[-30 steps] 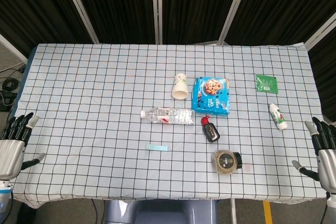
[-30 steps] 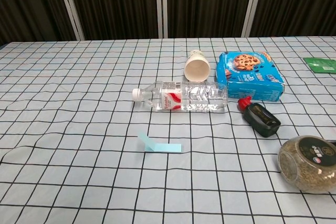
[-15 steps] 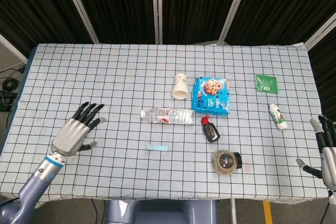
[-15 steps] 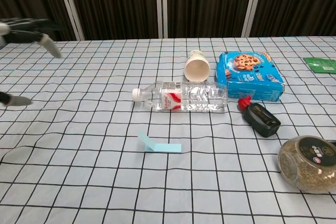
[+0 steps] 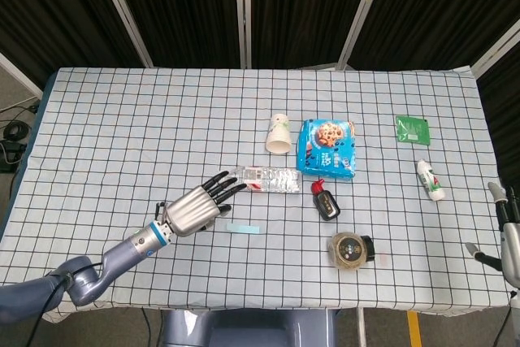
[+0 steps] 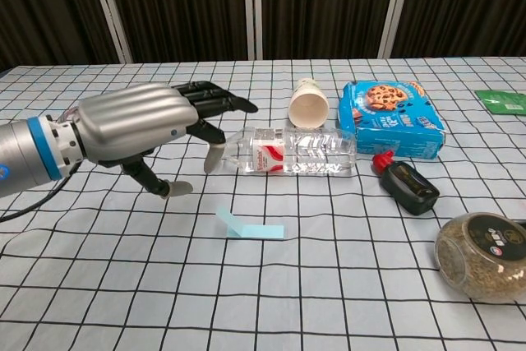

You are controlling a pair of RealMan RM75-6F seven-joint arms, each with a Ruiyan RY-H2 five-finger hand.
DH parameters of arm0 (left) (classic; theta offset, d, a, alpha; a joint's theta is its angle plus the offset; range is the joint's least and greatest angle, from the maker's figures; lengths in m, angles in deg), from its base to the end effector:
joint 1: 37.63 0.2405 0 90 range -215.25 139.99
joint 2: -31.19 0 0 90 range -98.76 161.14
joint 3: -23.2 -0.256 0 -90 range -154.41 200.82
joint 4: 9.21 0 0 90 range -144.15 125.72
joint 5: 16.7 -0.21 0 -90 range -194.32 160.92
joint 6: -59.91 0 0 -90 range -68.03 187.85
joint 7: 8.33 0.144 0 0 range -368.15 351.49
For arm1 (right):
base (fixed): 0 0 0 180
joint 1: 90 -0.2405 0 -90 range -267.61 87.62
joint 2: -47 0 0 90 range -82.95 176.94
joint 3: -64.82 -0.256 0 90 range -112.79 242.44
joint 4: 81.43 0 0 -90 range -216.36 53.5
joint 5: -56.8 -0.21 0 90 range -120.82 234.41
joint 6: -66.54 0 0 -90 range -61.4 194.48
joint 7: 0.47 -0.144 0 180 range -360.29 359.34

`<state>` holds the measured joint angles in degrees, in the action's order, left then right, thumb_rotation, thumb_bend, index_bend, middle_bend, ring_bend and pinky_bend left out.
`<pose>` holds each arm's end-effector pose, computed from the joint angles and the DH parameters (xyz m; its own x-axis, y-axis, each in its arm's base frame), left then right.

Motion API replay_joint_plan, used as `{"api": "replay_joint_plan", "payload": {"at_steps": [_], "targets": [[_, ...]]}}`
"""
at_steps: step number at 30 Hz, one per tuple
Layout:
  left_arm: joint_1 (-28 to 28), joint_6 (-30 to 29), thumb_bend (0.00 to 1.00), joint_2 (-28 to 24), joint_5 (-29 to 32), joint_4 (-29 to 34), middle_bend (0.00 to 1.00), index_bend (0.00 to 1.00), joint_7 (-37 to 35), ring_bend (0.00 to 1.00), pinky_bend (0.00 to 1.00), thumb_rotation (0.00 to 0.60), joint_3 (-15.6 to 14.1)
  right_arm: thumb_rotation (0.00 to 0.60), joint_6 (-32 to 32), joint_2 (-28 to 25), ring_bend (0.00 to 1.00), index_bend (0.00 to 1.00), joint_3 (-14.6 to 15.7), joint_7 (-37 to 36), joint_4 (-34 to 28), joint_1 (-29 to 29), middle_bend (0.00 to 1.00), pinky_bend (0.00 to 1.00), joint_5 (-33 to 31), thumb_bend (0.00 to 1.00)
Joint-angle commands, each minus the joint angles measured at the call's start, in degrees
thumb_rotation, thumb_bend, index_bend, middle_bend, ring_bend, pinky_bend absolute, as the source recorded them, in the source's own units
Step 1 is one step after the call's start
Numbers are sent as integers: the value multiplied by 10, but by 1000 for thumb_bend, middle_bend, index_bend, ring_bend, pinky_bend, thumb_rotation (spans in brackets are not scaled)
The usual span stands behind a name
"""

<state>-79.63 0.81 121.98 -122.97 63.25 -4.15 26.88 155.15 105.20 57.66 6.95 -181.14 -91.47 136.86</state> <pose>-0.1352 0.3053 -0.0367 0.6173 0.0121 0.7866 0.4649 -0.8123 -0.3523 -0.3063 -0.1754 0.2034 0.4836 0.0912 0.8705 -0.8718 0.1398 0.4696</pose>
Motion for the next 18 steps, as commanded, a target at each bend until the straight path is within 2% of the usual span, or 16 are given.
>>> {"api": "replay_joint_plan", "payload": {"at_steps": [1,8,18], "targets": [[-17,-15,362,29,-19,-46,0,525,-28,0,0,600,-23,600,-3,-1,0,47,-3,-3,4,0,0,0,-6,0],[-28,-18,363,63,-20,-91,0,524,-35,0,0,600,-49,600,-4,-4,0,47,-6,-13,7,0,0,0,-11,0],[-36,-27,370,91,-5,-121,0,523,-17,0,0,600,-53,600,-3,-7,0,48,-7,-20,7,1,0,0,-11,0]]}}
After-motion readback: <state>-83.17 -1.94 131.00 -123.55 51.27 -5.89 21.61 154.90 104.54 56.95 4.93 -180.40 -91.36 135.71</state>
